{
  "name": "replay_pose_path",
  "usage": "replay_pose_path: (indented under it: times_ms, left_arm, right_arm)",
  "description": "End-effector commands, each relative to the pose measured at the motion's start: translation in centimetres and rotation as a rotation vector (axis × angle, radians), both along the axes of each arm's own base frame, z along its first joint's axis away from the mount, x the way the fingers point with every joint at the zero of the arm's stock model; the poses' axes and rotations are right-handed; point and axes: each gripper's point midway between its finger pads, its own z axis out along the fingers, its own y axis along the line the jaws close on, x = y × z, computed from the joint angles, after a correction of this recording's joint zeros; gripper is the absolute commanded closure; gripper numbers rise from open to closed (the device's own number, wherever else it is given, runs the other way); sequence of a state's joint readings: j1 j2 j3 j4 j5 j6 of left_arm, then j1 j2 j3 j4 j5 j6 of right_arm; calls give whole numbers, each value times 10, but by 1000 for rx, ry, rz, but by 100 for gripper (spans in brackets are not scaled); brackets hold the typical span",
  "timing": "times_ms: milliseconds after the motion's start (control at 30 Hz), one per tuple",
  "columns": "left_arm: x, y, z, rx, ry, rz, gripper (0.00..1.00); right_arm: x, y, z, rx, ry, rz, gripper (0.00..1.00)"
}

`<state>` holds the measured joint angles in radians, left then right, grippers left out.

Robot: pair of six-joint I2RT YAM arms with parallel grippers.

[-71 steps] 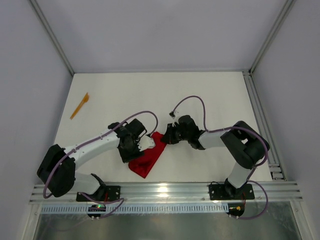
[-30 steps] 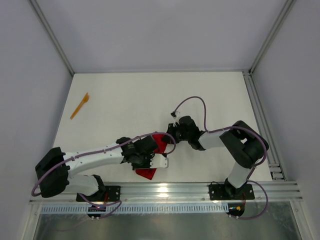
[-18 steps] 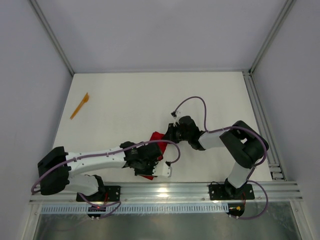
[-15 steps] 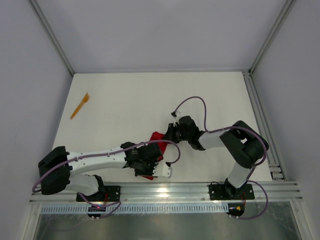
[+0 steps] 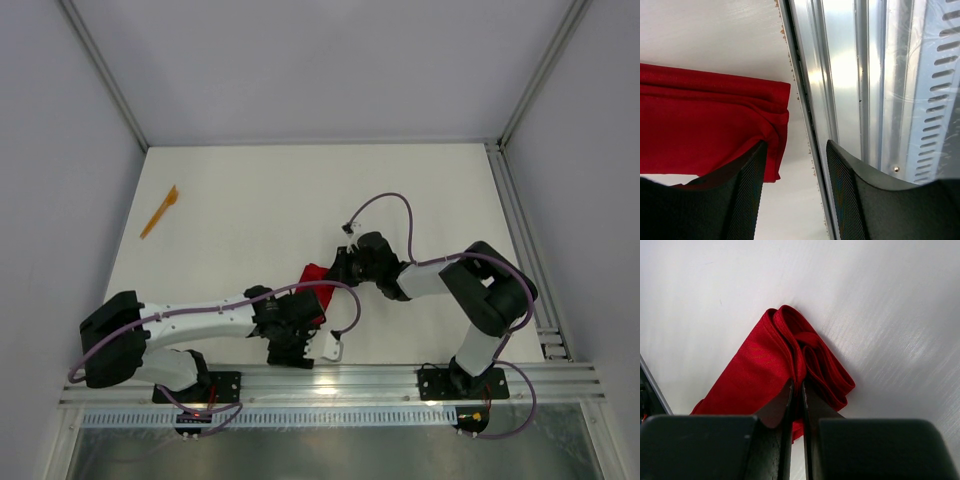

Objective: Fold the napkin into a case and place the utensils inside
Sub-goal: Fold the 2/3-rectangle-folded napkin.

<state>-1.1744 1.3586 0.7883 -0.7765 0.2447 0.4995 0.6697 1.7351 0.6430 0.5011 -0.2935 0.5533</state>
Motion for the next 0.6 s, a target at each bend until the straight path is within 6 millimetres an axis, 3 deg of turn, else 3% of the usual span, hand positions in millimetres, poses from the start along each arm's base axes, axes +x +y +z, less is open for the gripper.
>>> replay_pose_path:
  times_ms: [0, 167, 333, 567]
  left_arm:
    - [-8, -12, 10, -53, 40, -21, 46]
    - [4, -15, -14, -71, -23, 14, 52]
    - [4, -21, -17, -81, -19, 11, 58]
    - [-2, 1, -38, -10, -6, -46, 49]
  right_arm:
    - [11, 1, 8, 20, -42, -27, 97]
    - [11, 2, 8, 23, -41, -27, 97]
    - [9, 0, 7, 21, -38, -31, 97]
    - [10, 1, 10, 17, -45, -19, 97]
